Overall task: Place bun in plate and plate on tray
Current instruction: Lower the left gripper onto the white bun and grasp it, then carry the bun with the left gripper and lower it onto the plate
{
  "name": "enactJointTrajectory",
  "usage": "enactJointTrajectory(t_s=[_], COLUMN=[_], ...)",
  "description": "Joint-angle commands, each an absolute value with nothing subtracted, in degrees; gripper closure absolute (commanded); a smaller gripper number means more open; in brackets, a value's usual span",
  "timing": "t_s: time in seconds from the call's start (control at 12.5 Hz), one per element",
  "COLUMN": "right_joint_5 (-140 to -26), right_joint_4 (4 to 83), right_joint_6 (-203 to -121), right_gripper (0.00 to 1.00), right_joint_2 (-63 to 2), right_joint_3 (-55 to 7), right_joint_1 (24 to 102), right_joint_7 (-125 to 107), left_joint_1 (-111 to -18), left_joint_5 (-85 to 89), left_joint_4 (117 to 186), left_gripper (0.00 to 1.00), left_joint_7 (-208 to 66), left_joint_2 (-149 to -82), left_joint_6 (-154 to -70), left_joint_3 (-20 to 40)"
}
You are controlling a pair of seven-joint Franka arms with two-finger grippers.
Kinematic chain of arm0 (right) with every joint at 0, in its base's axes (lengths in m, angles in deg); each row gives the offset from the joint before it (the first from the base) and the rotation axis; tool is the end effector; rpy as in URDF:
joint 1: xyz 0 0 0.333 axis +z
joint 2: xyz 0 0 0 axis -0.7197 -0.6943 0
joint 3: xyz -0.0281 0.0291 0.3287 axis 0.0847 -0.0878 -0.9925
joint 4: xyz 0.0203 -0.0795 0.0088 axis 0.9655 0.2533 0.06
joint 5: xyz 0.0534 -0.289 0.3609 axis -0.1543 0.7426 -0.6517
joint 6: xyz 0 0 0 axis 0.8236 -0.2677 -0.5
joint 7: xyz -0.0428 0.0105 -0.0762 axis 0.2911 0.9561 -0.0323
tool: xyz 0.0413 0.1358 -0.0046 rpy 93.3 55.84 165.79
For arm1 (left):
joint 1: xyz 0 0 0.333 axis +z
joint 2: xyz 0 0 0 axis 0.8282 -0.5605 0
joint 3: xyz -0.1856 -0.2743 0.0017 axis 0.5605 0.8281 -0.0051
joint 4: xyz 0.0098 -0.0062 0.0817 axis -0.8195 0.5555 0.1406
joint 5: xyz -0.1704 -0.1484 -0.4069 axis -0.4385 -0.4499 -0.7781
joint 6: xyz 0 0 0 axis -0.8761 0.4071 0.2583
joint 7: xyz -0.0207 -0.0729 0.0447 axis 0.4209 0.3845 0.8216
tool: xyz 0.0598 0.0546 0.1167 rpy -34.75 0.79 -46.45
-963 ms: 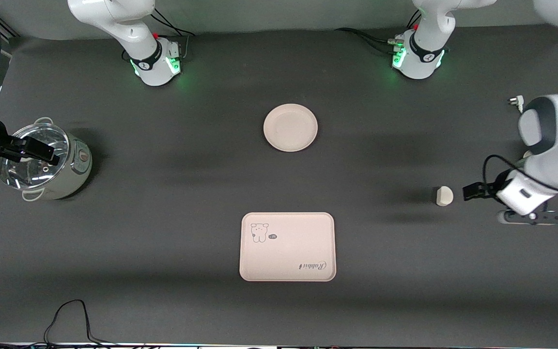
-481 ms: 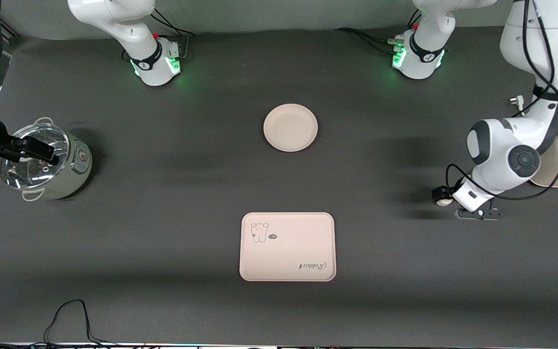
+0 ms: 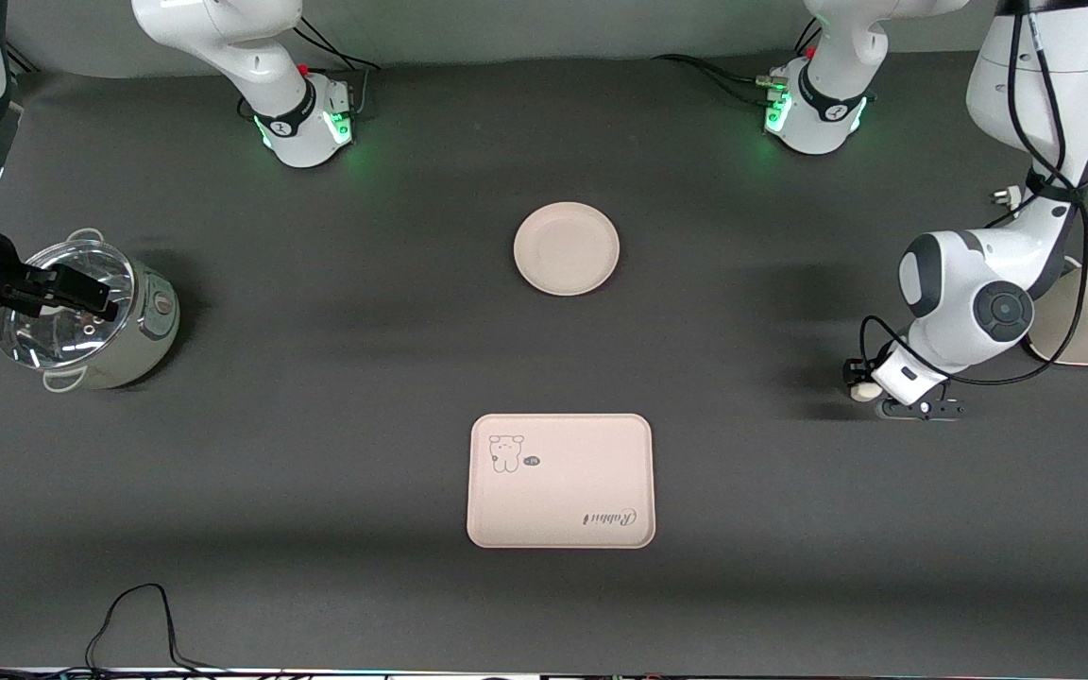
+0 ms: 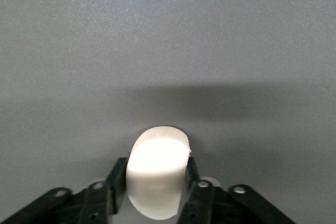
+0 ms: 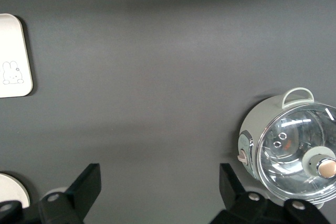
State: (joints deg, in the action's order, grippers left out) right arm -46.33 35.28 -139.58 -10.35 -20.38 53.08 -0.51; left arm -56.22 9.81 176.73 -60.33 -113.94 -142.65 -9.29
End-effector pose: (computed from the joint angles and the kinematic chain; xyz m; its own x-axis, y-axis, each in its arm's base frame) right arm 0.6493 -0.0193 0.5662 0.9950 -0.0982 -0.0179 -0.0982 -0.9952 0.0007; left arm 0.6026 0.0102 0.1074 0.9990 -0.0352 -0.0274 -0.0350 -0.9994 0.0073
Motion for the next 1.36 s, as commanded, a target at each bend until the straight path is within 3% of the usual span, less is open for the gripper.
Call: enactJointTrajectory(t_s=[0.0,0.32,0.56,0.8,1.28], right_joint_5=[-45.0,-45.0,-45.0,-45.0,-45.1], right_joint_4=[35.6,35.7,35.7,35.7,35.9], right_joint_6=[-139.4,-139.4,-139.3,-139.3,-139.2], right_gripper=[0.00,0.00,0.00,0.00,0.00], right_joint_2=[-9.8,-9.8,-9.8,-9.7,-9.6], right_joint_3=[-20.3,-20.3,-20.3,-20.2,-20.0], right_joint_1=[53.4,53.4,53.4,53.4,53.4], right_joint_7=[-1.3,-1.2,-1.0,-1.4,-1.5], left_joint_1=[-57.1,-66.7,-78.8,-91.5,-100.0], left_joint_5=[10.2,9.4,9.4,10.5,16.4], left_joint_4=[177.7,175.6,173.7,169.2,168.7], left_gripper=[1.00,1.00,1.00,1.00,1.00], left_joint_7=[-60.3,-75.3,-97.2,-115.0,-130.6], left_joint_2=[-111.9,-99.6,-95.9,-101.2,-112.5], left_joint_6=[-142.0,-122.5,-120.2,-122.4,-135.6], left_joint_3=[-9.6,-4.6,1.5,3.6,3.6])
